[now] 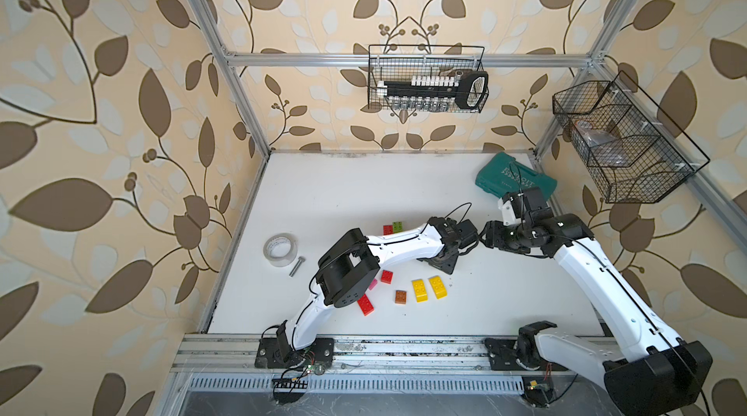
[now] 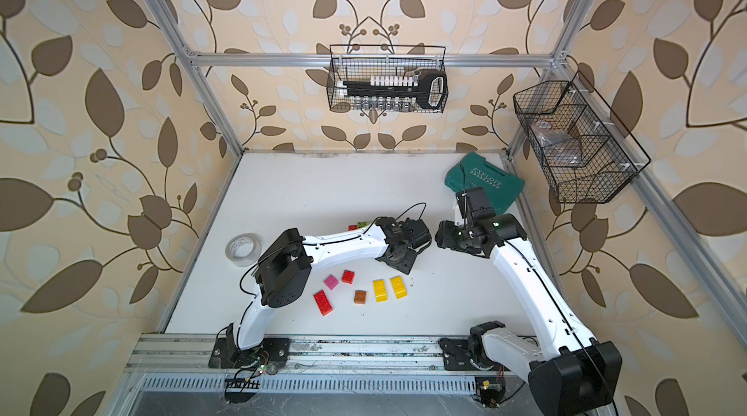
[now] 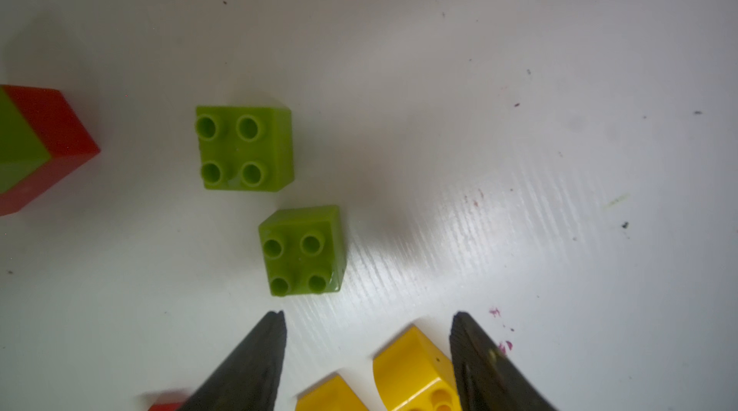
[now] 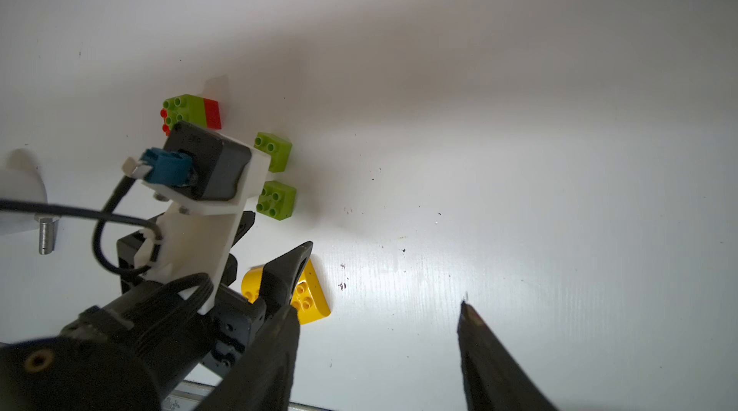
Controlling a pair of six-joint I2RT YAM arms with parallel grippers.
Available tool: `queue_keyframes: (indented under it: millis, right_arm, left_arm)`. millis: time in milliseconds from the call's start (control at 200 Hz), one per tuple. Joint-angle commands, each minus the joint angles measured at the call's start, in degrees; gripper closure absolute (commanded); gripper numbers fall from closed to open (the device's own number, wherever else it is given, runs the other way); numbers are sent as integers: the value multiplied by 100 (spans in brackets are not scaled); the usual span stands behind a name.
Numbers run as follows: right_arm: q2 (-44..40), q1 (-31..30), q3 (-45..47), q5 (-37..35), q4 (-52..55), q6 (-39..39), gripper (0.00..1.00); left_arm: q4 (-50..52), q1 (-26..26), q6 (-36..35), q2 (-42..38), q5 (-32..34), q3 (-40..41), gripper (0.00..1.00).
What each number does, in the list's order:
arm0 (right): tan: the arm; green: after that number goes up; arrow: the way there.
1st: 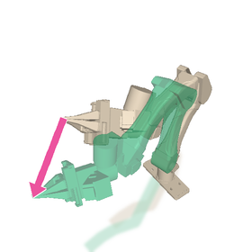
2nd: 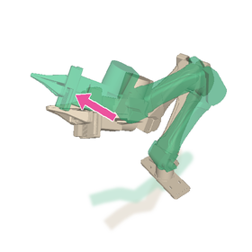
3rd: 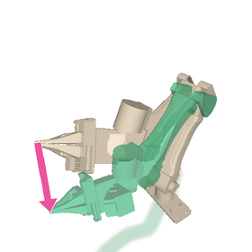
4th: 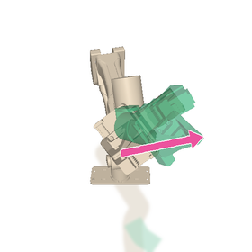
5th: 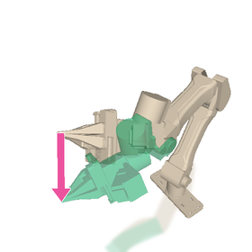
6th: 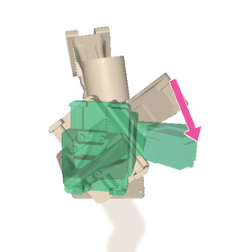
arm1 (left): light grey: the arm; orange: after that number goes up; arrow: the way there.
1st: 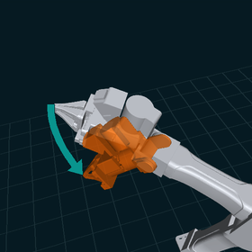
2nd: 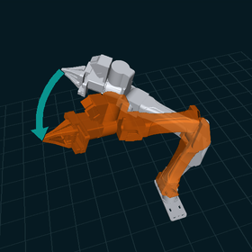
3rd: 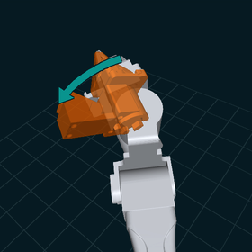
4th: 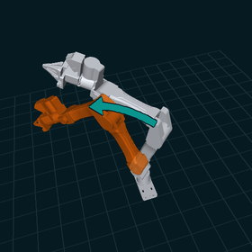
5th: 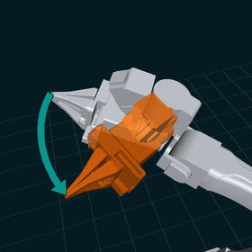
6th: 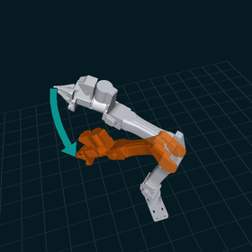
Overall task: Assemble the letter s with lego
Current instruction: Pick up the lego brick from the center of the board.
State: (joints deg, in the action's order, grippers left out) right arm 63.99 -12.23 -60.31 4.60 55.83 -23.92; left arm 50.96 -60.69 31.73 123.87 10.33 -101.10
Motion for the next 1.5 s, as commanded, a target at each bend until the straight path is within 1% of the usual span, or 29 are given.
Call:
queue_keyframes:
  millis: [0,170,330,485,790,930,980,1050,1165,1250,1370,1495]
  right_arm:
    - [60,12,130,103,-46,63,39]
    - [114,13,124,105,-21,59,39]
    - [134,18,123,87,-19,68,39]
    - [183,10,133,103,-24,65,39]
    - [211,18,149,81,-29,72,40]
    - [193,11,160,77,-33,72,41]
    - [184,10,160,74,-31,73,41]
    - [184,21,160,68,-33,64,41]
    - [184,14,156,75,-20,64,41]
    - [180,19,125,86,-1,68,41]
    - [189,18,90,126,-3,39,42]
    - [252,10,63,124,-9,6,42]
  left_arm:
    - [325,28,-69,-66,285,-153,30]
    - [454,126,-83,241,250,-408,30]
    - [448,271,-39,360,169,-449,30]
    - [414,421,-5,409,61,-417,32]
    - [222,435,-53,436,-224,-367,45]
    - [214,439,1,401,-241,-306,55]
    - [243,444,36,374,-235,-302,60]
    - [265,444,120,291,-186,-258,66]
    - [293,466,255,90,-158,-93,72]
    - [449,474,409,-149,-3,41,74]
    - [516,567,756,-696,190,541,75]
    - [516,804,1116,-1054,160,978,76]
